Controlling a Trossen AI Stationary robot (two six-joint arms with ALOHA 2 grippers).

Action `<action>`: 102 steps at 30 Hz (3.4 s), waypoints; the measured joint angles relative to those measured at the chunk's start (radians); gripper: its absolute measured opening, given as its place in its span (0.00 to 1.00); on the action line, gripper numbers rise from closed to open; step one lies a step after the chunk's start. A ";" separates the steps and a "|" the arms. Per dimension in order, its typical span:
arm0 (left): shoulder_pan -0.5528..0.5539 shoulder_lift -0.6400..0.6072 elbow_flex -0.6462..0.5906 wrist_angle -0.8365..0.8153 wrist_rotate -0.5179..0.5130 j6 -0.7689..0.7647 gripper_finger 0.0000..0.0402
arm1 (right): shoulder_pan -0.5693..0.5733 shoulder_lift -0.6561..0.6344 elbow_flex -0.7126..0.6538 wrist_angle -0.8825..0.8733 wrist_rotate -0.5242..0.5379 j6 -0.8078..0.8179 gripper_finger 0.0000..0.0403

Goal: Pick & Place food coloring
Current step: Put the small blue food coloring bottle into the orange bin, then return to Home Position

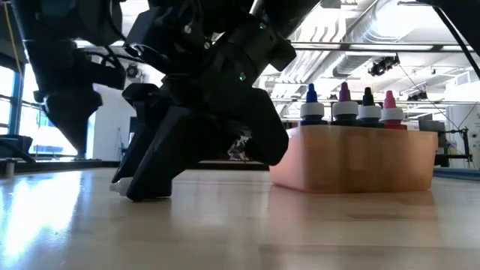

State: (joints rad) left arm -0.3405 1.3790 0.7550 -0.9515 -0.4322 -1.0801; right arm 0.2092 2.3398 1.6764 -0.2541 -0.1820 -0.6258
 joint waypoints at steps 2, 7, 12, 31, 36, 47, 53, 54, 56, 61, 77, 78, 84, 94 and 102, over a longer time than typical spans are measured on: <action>0.000 0.000 -0.009 0.006 -0.001 0.000 0.37 | -0.005 0.001 0.001 -0.004 -0.002 0.016 0.36; 0.000 0.000 -0.009 0.020 -0.001 0.000 0.37 | -0.010 0.003 0.007 -0.020 0.000 0.113 0.35; 0.000 0.000 -0.009 0.047 -0.002 0.000 0.37 | -0.010 0.003 0.008 -0.053 0.007 0.159 0.32; 0.000 0.000 -0.009 0.253 -0.008 0.002 0.37 | -0.013 -0.235 0.001 -0.263 0.214 0.183 0.20; 0.000 0.000 -0.009 0.275 -0.015 0.002 0.37 | -0.034 -0.412 0.001 -0.408 0.443 0.165 0.18; 0.000 0.000 -0.008 0.327 -0.044 0.001 0.37 | -0.163 -0.713 -0.373 -0.557 0.297 0.402 0.18; 0.000 0.000 -0.008 0.331 -0.096 0.001 0.37 | -0.179 -0.796 -0.614 -0.355 0.227 0.493 0.18; 0.000 0.000 -0.008 0.331 -0.099 0.001 0.37 | -0.177 -0.805 -0.643 -0.321 0.219 0.495 0.18; 0.000 0.000 -0.008 0.332 -0.102 0.001 0.37 | -0.175 -0.806 -0.691 -0.290 0.217 0.495 0.18; 0.000 0.000 -0.008 0.337 -0.102 0.001 0.37 | -0.177 -0.805 -0.746 -0.224 0.191 0.500 0.18; 0.000 0.000 -0.008 0.405 -0.005 0.001 0.37 | -0.176 -0.809 -0.781 -0.180 0.173 0.464 0.38; 0.000 -0.001 -0.008 0.400 -0.026 -0.002 0.37 | -0.176 -0.814 -0.779 -0.183 0.171 0.466 0.39; 0.008 -0.123 0.044 0.215 -0.185 0.027 0.37 | -0.176 -0.882 -0.631 -0.372 0.163 0.536 0.40; 0.046 -0.604 0.212 -0.224 -0.218 0.134 0.37 | -0.175 -1.211 -0.579 -0.516 0.048 0.433 0.38; 0.046 -0.937 0.058 -0.076 -0.282 0.396 0.37 | -0.183 -1.562 -0.859 -0.218 0.021 0.422 0.39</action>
State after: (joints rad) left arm -0.2947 0.4422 0.8127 -1.0272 -0.7147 -0.6838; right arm 0.0266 0.7774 0.8177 -0.4719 -0.1615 -0.2038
